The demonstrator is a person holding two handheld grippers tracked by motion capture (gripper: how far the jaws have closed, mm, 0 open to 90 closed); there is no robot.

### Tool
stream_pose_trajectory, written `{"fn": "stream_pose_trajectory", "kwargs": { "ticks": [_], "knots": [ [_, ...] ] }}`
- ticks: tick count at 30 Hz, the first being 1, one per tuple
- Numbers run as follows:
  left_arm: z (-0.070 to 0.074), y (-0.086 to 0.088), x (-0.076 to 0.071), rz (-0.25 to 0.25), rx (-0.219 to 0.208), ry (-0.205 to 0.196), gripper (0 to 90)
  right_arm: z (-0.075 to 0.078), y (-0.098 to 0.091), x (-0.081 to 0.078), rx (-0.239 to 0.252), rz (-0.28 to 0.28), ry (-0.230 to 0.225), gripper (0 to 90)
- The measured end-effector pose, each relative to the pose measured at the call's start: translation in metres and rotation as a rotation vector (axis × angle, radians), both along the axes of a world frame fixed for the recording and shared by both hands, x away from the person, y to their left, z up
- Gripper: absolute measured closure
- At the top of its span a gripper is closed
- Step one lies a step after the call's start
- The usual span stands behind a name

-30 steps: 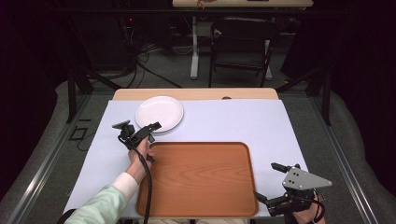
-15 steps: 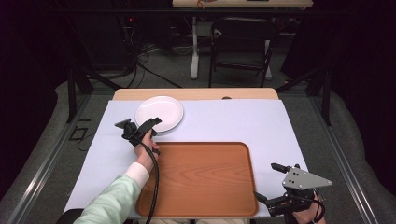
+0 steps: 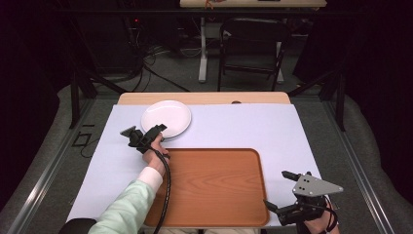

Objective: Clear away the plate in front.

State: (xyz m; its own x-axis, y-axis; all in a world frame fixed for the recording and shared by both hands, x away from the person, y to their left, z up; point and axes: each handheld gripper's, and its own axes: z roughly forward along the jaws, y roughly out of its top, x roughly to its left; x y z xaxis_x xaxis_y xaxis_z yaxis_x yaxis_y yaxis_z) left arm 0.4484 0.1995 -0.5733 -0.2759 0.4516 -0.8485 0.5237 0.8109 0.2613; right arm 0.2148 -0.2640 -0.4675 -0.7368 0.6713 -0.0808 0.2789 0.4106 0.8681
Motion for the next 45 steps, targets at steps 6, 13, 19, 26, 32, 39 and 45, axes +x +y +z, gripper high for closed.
{"fn": "stream_pose_trajectory", "kwargs": {
  "ticks": [6, 13, 19, 26, 32, 39, 45],
  "knots": [
    [-0.006, 0.003, 0.002, 0.033, -0.032, 0.033, 55.5, -0.001, 0.0, 0.001, -0.005, 0.0, 0.011, 0.2],
    [-0.012, 0.006, 0.002, 0.034, -0.034, 0.046, 74.9, 0.0, -0.001, 0.001, -0.004, -0.017, 0.01, 0.4],
    [-0.016, 0.008, 0.001, 0.035, -0.062, 0.022, 79.3, -0.001, -0.001, 0.002, -0.004, -0.021, 0.009, 0.6],
    [-0.004, 0.009, 0.003, -0.029, -0.026, -0.076, 86.6, 0.0, -0.001, 0.002, -0.008, -0.028, 0.01, 0.8],
    [-0.004, 0.009, 0.005, -0.075, -0.021, -0.095, 86.4, -0.001, -0.002, 0.002, -0.009, -0.031, 0.018, 0.8],
    [0.018, 0.012, 0.002, -0.165, -0.021, -0.175, 86.7, -0.001, 0.003, 0.021, 0.034, -0.091, 0.173, 0.0],
    [0.036, 0.012, -0.004, -0.238, -0.016, -0.23, 86.7, 0.0, 0.01, 0.046, 0.106, -0.128, 0.284, 0.0]
  ]
}}
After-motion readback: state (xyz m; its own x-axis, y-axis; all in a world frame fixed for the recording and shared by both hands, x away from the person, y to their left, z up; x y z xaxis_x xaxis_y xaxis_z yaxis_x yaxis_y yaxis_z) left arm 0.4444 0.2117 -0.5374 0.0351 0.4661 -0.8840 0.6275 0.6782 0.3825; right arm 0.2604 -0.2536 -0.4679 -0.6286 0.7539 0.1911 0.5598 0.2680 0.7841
